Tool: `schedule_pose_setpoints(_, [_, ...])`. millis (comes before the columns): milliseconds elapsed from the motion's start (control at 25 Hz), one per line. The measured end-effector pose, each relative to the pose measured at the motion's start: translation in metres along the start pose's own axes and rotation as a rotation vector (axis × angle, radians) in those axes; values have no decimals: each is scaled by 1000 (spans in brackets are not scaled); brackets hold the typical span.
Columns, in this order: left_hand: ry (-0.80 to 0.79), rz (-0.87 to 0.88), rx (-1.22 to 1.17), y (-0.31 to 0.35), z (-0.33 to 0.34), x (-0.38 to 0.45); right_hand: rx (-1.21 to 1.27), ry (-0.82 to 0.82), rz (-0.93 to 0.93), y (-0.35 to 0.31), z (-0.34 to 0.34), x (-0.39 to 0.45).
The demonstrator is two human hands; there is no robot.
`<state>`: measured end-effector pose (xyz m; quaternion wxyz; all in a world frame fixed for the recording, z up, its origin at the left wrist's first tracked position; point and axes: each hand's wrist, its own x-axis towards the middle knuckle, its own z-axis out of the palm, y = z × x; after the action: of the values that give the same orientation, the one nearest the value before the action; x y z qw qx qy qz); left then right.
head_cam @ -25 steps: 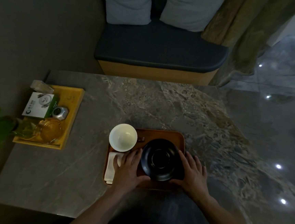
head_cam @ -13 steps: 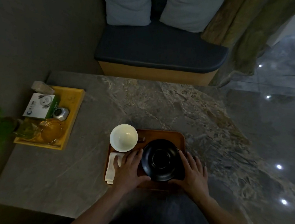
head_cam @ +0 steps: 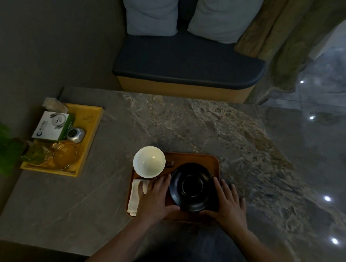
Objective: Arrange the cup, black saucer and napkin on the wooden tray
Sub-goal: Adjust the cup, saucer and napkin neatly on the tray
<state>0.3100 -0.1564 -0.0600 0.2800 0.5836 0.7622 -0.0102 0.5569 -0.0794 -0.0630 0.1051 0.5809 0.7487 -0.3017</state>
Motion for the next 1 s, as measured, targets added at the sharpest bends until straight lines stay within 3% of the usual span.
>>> schedule_pose_setpoints(240, [90,81,59,-16,6,-20,10,93,-11,-8,11,-27])
schedule_pose_setpoints(400, [211,189,-44,-49,13,-43,-48,198,-76,-22,32,-48])
schedule_pose_setpoints(1000, [124,221,-28,-129,-11,-50,-294,132,-317,-101,48,-38])
